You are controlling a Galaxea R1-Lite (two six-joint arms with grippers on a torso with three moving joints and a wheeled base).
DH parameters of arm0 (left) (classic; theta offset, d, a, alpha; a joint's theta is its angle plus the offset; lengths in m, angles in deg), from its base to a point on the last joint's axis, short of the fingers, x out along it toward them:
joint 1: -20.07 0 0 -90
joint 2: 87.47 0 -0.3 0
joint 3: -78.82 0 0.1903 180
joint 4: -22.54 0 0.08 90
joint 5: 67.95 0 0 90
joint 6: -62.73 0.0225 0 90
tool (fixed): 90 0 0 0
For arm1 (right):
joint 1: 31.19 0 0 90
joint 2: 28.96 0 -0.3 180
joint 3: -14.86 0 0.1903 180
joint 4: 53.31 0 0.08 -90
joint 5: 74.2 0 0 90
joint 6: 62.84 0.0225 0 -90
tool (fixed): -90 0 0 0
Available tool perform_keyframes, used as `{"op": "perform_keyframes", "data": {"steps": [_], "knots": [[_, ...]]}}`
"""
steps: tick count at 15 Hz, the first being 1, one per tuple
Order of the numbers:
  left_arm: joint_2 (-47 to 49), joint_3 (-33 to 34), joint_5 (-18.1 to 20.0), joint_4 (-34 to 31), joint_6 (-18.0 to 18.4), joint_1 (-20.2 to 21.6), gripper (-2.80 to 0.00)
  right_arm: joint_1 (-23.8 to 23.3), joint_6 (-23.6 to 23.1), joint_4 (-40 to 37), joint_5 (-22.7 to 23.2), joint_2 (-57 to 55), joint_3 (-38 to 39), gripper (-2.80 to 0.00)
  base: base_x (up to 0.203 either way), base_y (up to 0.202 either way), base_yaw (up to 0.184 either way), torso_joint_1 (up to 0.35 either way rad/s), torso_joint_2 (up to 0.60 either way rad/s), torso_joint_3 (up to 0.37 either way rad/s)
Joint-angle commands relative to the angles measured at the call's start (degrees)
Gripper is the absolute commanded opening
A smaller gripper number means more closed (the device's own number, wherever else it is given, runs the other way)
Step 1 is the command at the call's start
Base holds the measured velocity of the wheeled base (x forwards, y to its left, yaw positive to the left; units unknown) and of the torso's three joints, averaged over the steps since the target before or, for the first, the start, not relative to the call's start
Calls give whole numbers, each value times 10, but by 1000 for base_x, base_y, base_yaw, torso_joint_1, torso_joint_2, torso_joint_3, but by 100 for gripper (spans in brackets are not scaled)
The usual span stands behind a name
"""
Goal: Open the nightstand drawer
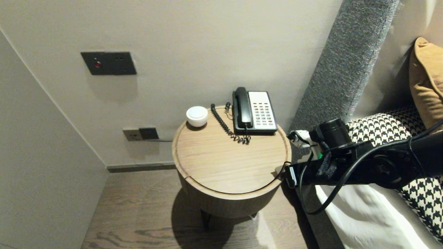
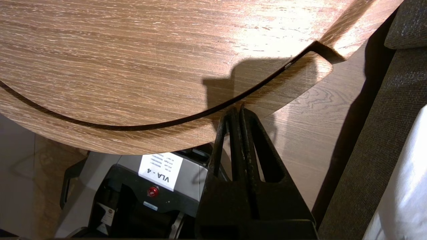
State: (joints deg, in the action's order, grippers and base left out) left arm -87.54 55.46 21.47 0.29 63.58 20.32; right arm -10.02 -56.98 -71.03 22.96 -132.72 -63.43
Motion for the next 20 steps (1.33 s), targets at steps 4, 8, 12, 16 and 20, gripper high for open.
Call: {"op": "perform_keyframes", "data": {"steps": [4, 8, 12, 16, 20], "knots": [[1, 0, 0, 0, 0, 0, -280, 0, 0, 1, 1, -2, -23, -280, 0, 0, 0, 0, 0, 0], [1, 0, 0, 0, 0, 0, -280, 0, 0, 1, 1, -17, -24, -280, 0, 0, 0, 0, 0, 0], [1, 0, 0, 0, 0, 0, -280, 0, 0, 1, 1, -22, -16, -280, 0, 0, 0, 0, 0, 0], [1, 0, 0, 0, 0, 0, -280, 0, 0, 2, 3, -8, 0, -280, 0, 0, 0, 0, 0, 0], [1, 0, 0, 0, 0, 0, -280, 1, 0, 4, 5, 6, 34, -280, 0, 0, 0, 0, 0, 0]]}}
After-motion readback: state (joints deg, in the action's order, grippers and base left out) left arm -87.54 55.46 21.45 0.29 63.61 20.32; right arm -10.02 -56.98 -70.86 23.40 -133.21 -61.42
